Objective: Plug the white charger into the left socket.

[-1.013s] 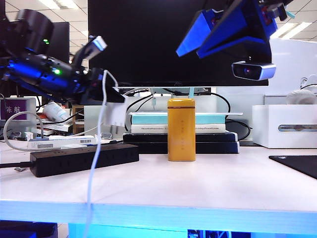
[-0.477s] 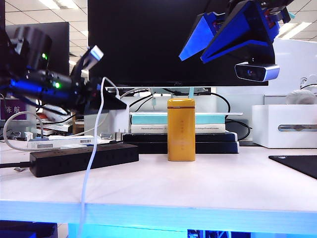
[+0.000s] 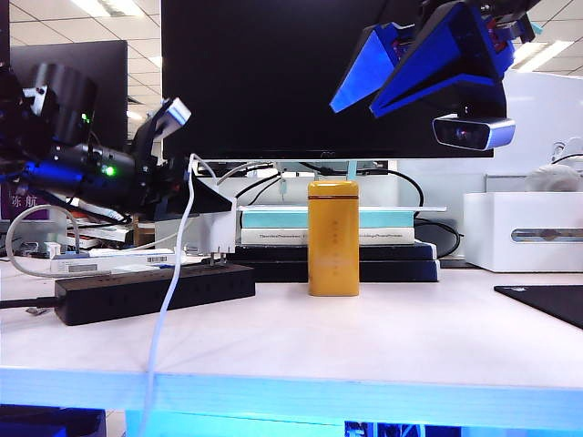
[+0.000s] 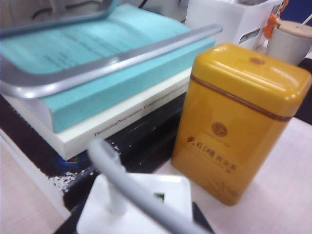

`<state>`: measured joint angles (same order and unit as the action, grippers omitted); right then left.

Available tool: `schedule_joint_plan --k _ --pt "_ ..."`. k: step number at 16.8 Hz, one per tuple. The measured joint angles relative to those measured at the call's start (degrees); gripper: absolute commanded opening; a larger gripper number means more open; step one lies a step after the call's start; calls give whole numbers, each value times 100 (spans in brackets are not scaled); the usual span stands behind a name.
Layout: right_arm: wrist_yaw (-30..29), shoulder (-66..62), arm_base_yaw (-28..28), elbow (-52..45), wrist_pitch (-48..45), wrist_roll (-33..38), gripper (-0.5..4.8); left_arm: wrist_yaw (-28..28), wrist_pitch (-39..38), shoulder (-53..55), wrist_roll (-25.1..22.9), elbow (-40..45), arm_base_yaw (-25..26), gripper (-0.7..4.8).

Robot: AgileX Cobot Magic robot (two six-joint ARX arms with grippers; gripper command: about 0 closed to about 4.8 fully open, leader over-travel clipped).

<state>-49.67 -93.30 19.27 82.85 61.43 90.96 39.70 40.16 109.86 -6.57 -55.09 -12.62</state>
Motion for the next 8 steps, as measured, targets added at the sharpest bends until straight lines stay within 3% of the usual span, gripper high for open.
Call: schedule_joint_plan --k 8 --pt "20 0 0 0 0 -61 399 -50 -57 103 -26 -33 -122 53"
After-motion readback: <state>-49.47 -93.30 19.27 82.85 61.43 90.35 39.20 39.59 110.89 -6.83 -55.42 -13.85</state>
